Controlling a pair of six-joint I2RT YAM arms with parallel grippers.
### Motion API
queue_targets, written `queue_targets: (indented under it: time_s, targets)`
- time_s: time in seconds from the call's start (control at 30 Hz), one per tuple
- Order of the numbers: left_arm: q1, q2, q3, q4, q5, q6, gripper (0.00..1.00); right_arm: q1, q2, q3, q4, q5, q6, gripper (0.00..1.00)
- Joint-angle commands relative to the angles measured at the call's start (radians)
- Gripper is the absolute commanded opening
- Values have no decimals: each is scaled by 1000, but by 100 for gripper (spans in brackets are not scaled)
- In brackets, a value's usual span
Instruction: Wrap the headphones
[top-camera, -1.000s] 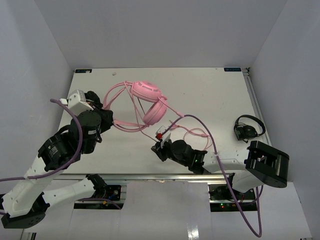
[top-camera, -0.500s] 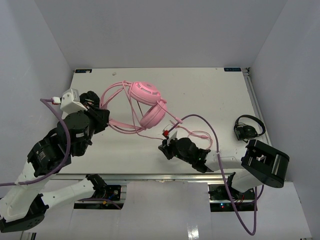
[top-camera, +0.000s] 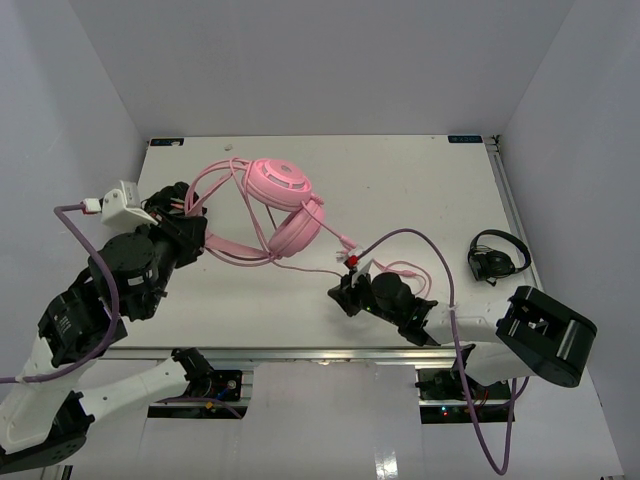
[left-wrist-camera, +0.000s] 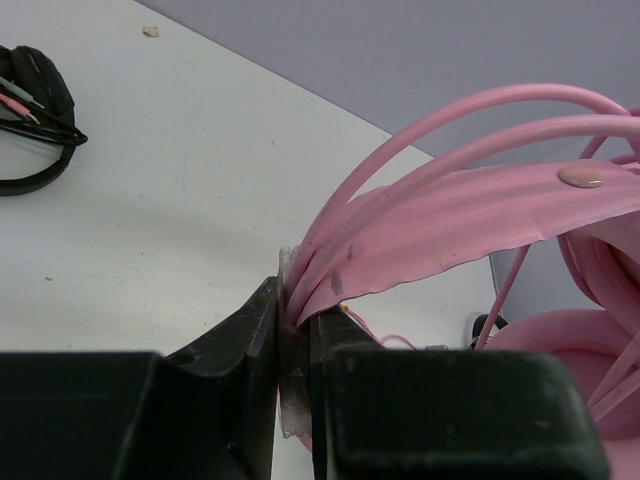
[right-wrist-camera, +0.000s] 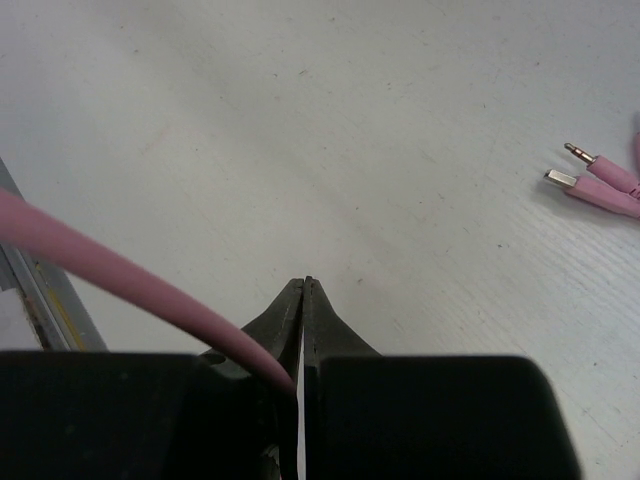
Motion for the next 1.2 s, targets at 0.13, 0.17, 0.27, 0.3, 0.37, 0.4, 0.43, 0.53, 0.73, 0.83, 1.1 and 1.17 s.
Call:
queue_targets:
  time_s: [0.13, 0.17, 0.27, 0.3, 0.37, 0.4, 0.43, 0.53, 0.73, 0.83, 1.1, 1.17]
  targets:
    - [1, 30, 65, 164, 102, 40, 0, -36, -39, -32, 50, 7, -4, 8]
    - [1, 26, 58, 184, 165, 77, 0, -52, -42, -32, 47, 3, 2, 8]
    - [1, 20, 47, 198, 305, 163, 0, -105, -59, -17, 16, -30, 10, 8]
    - [1, 23, 48, 185, 351, 188, 0, -126, -72, -5, -4, -38, 11, 8]
    - [0, 40, 47, 141, 442, 231, 0, -163, -102, 20, -70, -60, 11, 8]
    - [0, 49, 43, 123, 470, 264, 0, -197, -122, 39, -99, -76, 9, 8]
    - [1, 60, 37, 107, 493, 291, 0, -229, -149, 65, -134, -88, 7, 8]
    - [0, 99, 0, 77, 602, 350, 0, -314, -215, 151, -269, -130, -6, 8]
    - [1, 190, -90, 95, 742, 466, 0, -426, -268, 384, -535, -245, -75, 8]
    - [0, 244, -129, 94, 715, 512, 0, -434, -254, 528, -694, -239, -122, 8]
    - [0, 434, -161, 82, 577, 595, 0, -435, -241, 741, -934, -265, -186, 8]
    - [-1, 457, -157, 84, 534, 605, 0, -434, -243, 765, -974, -276, -196, 8]
